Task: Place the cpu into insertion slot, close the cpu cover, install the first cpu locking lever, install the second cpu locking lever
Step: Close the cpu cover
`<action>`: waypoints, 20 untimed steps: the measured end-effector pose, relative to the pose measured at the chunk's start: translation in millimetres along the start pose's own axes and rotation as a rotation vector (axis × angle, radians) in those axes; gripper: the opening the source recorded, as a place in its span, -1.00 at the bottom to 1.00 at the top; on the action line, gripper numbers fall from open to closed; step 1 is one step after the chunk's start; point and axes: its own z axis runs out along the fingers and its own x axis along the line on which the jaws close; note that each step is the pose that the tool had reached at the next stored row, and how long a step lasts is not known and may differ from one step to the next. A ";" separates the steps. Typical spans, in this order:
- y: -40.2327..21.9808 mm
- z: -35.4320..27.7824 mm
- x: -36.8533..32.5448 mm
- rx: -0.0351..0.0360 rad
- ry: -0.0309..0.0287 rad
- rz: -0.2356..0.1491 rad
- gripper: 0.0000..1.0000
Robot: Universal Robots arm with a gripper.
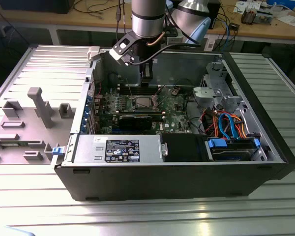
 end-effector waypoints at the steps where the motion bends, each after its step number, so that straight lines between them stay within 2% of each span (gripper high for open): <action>1: 0.8 0.0 0.0 0.0000 0.0000 0.000 -0.79; 13: 6.0 0.1 -0.3 0.0000 0.0000 0.000 -0.79; 18: 11.7 0.3 -0.6 0.0000 0.0000 0.000 -0.79; 20: 11.8 0.3 -0.6 0.0000 0.0000 0.000 -0.79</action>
